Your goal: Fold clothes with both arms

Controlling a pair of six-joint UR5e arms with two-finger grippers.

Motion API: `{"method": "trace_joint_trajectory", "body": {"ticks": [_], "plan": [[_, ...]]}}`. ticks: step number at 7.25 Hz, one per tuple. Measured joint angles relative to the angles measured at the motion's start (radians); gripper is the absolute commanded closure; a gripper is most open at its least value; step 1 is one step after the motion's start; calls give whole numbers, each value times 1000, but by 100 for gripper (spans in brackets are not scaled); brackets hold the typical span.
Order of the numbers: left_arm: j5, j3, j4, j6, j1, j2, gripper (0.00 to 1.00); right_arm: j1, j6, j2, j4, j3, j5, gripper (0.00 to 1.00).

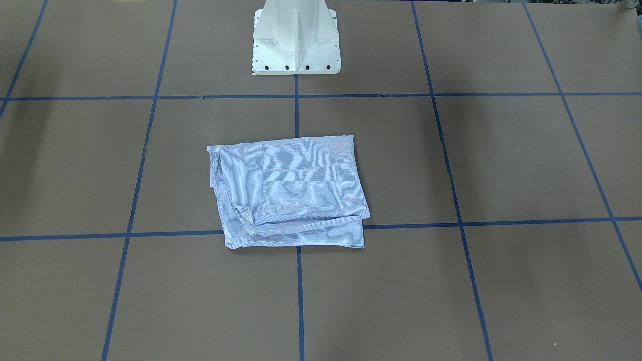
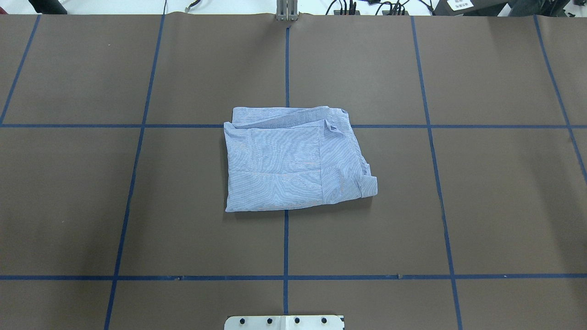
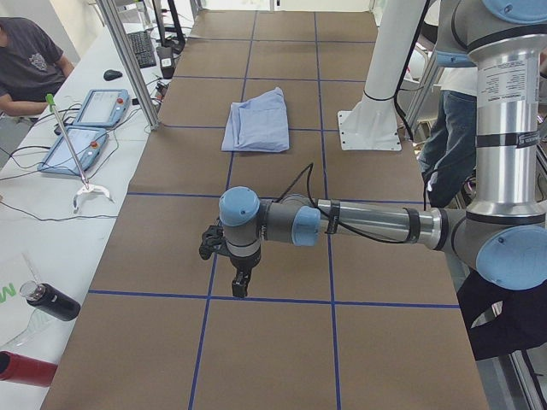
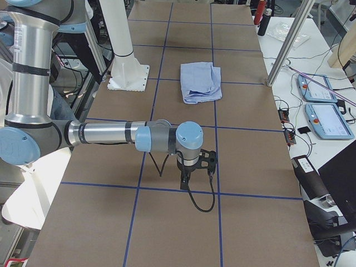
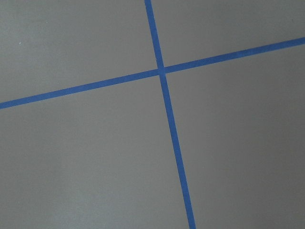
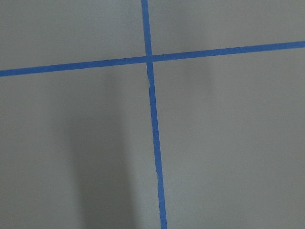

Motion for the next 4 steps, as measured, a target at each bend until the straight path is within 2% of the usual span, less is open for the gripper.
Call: {"method": "trace_joint_trajectory", "body": {"ticks": [4], "plan": [[0, 1, -2, -1, 1, -4, 1, 0, -6, 0, 1, 0, -2, 0]]}}
